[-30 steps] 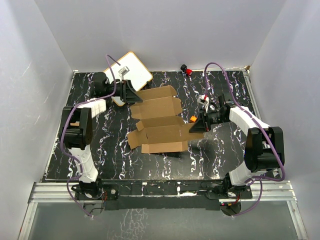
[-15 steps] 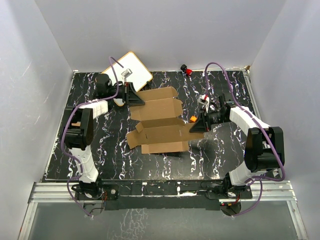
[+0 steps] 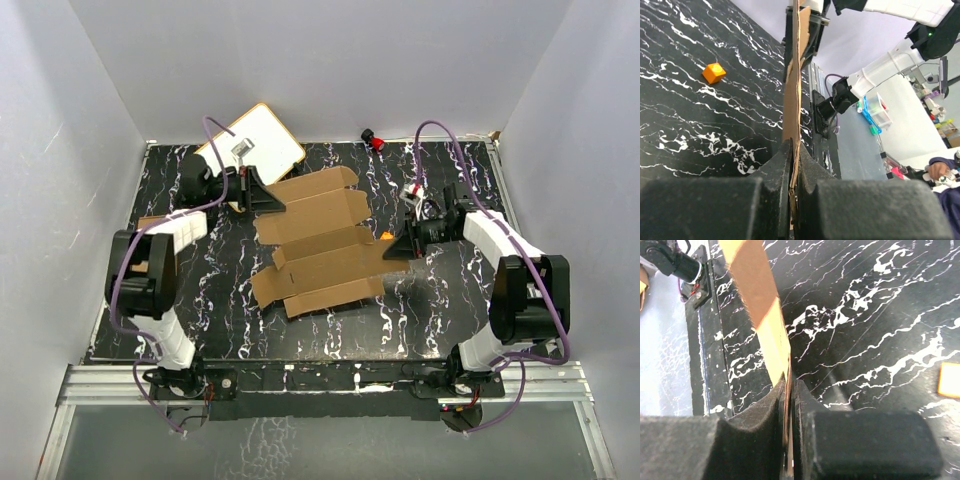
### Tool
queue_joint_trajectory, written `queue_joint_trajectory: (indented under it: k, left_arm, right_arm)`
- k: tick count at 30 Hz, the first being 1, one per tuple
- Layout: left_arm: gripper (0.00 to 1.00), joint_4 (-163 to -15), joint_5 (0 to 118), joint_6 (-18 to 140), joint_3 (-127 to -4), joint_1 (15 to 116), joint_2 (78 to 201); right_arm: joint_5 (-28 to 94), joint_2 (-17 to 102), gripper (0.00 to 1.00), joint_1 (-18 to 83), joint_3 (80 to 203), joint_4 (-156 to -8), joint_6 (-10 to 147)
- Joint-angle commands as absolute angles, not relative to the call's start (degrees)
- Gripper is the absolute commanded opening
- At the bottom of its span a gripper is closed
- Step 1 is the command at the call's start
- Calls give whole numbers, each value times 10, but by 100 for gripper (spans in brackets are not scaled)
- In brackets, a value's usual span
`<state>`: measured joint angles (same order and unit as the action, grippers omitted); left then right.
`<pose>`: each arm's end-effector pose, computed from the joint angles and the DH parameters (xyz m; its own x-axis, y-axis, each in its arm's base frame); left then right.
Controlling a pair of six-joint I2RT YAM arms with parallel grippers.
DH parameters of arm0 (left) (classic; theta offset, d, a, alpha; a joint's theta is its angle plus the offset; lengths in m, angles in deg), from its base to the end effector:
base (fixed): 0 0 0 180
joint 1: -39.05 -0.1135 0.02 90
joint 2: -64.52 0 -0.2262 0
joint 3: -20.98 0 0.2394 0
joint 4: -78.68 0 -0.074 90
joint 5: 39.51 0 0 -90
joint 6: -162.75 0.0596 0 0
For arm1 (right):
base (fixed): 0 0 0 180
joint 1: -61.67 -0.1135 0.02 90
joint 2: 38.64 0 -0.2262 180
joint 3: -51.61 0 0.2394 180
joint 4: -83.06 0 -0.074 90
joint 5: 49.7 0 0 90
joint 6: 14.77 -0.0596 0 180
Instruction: Fold the paper box
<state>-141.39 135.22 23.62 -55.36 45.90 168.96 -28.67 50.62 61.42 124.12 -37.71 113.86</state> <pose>0.3556 -0.1025 0.2363 -0.6049 0.0027 -0.7963 0.7957 -0.0351 -0.6046 0.2692 0.0568 0.1781 -0.6158 -0.2267 -0.7546 -0.7836 0.2769 0.5562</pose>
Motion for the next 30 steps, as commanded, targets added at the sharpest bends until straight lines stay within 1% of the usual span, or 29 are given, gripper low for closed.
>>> queue_joint_trajectory:
  k: [1, 2, 4, 6, 8, 11, 13, 16, 17, 21, 24, 25, 26, 27, 28, 30]
  left_arm:
    - [0, -1386, 1278, 293, -520, 447, 1561]
    - [0, -1332, 1251, 336, -512, 450, 1532]
    - [0, -1178, 1188, 493, -504, 460, 1467]
    - [0, -1042, 1114, 604, -497, 476, 1400]
    - [0, -1011, 1074, 636, -468, 487, 1346]
    - [0, -993, 1053, 667, -422, 490, 1279]
    - [0, -969, 1047, 684, -405, 491, 1243]
    - [0, -947, 1056, 694, -393, 490, 1200]
    - [0, -941, 1058, 695, -393, 491, 1191]
    - [0, -925, 1076, 696, -391, 491, 1162]
    - [0, -930, 1102, 683, -387, 491, 1154]
    - [0, -934, 1112, 674, -386, 492, 1153]
    - [0, -941, 1123, 665, -385, 491, 1153]
    - [0, -950, 1134, 653, -385, 492, 1152]
    - [0, -960, 1144, 640, -385, 491, 1151]
    - [0, -982, 1159, 621, -385, 491, 1152]
  right_arm:
    - [-298, 463, 14, 631, 1272, -400, 1141]
    - [-302, 454, 14, 630, 1273, -395, 1147]
    - [-307, 436, 23, 628, 1270, -383, 1167]
    - [-303, 420, 33, 621, 1263, -378, 1184]
    - [-303, 408, 45, 621, 1253, -377, 1201]
    - [-299, 402, 56, 621, 1277, -352, 1234]
    - [-293, 402, 62, 630, 1314, -321, 1255]
    - [-316, 397, 69, 678, 1355, -307, 1264]
    - [-327, 397, 70, 695, 1366, -308, 1265]
    - [-349, 411, 71, 721, 1377, -331, 1246]
    - [-370, 410, 70, 721, 1334, -432, 1178]
    - [-369, 405, 67, 720, 1310, -489, 1132]
    - [-365, 401, 60, 720, 1287, -560, 1086]
    - [-353, 396, 51, 718, 1268, -622, 1041]
    - [-334, 393, 47, 714, 1254, -672, 1008]
    - [-298, 393, 41, 701, 1247, -715, 989]
